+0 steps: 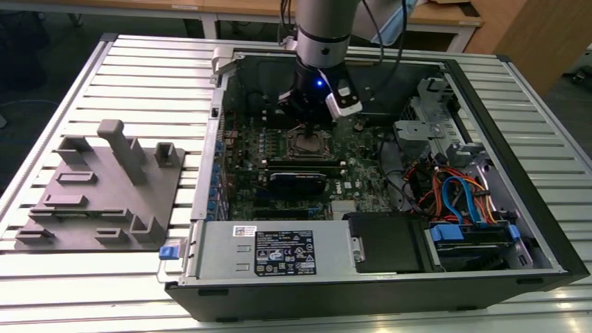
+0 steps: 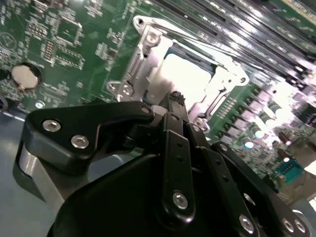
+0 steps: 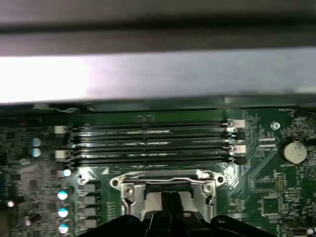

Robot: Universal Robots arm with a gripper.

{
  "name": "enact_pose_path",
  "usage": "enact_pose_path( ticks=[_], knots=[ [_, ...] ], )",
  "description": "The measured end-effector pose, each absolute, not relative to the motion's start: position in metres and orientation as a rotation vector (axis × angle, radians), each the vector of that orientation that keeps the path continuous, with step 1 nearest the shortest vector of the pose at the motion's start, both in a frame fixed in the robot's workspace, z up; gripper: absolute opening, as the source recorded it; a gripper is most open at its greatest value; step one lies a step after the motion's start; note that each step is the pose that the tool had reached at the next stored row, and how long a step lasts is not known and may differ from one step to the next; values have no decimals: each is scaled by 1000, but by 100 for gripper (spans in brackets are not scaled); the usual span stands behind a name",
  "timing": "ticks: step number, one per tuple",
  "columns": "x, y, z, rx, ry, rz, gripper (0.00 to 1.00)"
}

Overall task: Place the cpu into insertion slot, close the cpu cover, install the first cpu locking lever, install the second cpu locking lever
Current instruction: 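Install the first cpu locking lever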

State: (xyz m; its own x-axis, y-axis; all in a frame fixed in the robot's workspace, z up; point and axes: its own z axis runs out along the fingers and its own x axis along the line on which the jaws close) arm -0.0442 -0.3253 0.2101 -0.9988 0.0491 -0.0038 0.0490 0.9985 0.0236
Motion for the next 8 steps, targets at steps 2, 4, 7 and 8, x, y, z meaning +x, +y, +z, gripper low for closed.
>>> enact_pose_path(
  ticks=[2,4,7,8],
  knots=[
    [-47,-325,214,77,3134,39,10],
    [-50,-325,219,77,3132,40,10],
    [-52,-325,226,77,3130,44,10],
    [-53,-325,227,77,3130,47,10]
  ],
)
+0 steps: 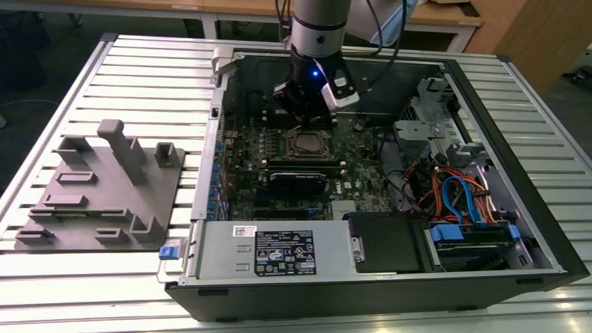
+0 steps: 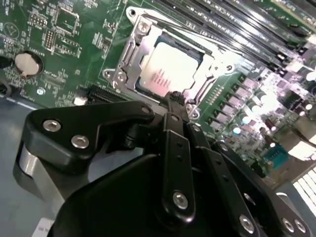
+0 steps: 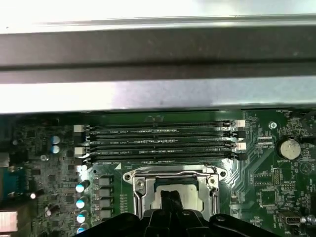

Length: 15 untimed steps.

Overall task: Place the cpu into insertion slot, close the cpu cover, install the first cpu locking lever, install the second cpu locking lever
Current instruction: 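Install the first cpu locking lever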

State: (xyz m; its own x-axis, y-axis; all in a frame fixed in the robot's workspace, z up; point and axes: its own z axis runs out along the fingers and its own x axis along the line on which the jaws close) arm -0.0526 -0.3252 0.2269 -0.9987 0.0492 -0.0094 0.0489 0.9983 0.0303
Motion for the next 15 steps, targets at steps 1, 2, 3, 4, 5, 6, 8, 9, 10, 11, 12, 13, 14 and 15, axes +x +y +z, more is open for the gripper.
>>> enact_pose_path(
  ticks=[1,2,3,4,5,6,8,9,10,11,12,13,14,15],
  knots=[
    [-53,-325,227,77,3130,61,10],
    [-53,-325,227,77,3130,86,10],
    [-53,-325,227,77,3129,113,10],
    [-53,-325,227,77,3128,141,10],
    [-53,-325,227,77,3127,167,10],
    [-53,-325,227,77,3127,176,10],
    [-53,-325,227,78,3127,177,10],
    [-53,-324,227,78,3127,177,10],
    [-53,-323,227,77,3127,177,10],
    [-53,-322,226,77,3127,177,10],
    [-53,-322,226,77,3127,177,10],
    [-53,-321,226,77,3127,177,10],
    [-53,-320,225,77,3127,177,10],
    [-53,-319,225,77,3127,177,10]
  ],
)
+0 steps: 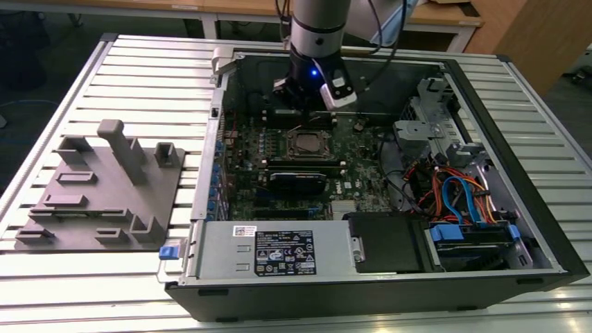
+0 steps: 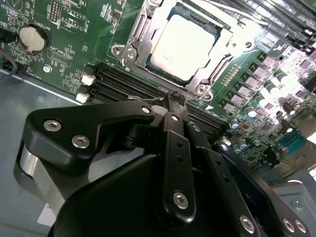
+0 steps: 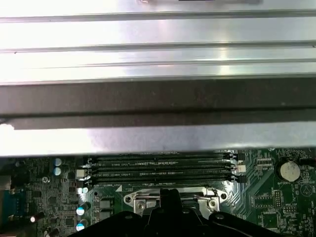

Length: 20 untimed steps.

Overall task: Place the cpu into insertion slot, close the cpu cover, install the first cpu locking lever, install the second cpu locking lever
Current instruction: 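Install the first cpu locking lever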

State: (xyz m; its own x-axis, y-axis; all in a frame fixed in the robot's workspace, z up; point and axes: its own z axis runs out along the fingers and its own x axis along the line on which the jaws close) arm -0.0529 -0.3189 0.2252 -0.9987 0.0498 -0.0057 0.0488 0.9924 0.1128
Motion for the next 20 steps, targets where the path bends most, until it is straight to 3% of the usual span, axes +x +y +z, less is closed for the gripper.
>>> enact_pose_path(
  ticks=[20],
  knots=[
    [-47,-309,223,77,3128,151,10]
  ],
)
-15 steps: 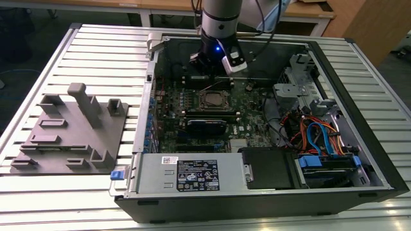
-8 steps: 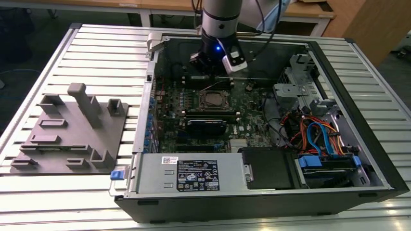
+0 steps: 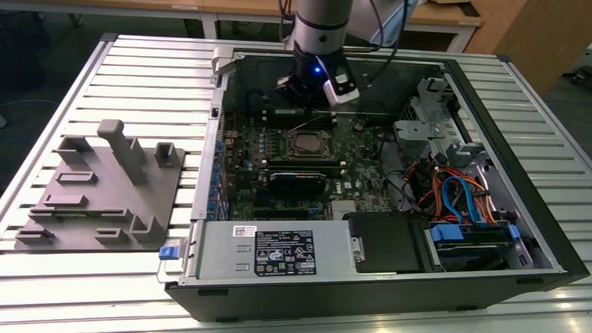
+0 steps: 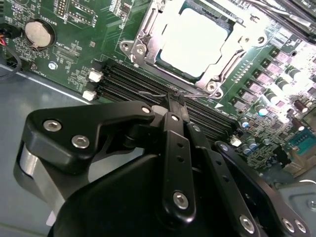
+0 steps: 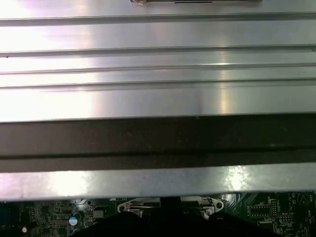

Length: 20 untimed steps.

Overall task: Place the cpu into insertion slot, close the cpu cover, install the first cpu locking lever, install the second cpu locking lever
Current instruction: 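Install the first cpu locking lever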

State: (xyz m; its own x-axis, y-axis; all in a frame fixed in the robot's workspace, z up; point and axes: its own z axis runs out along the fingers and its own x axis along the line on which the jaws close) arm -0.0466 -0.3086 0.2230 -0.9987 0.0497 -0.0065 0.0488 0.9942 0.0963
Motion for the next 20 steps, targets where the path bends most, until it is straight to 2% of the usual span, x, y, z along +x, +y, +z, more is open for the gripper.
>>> enact_pose_path(
  ticks=[20],
  knots=[
    [-32,-307,216,77,3128,150,10]
  ],
)
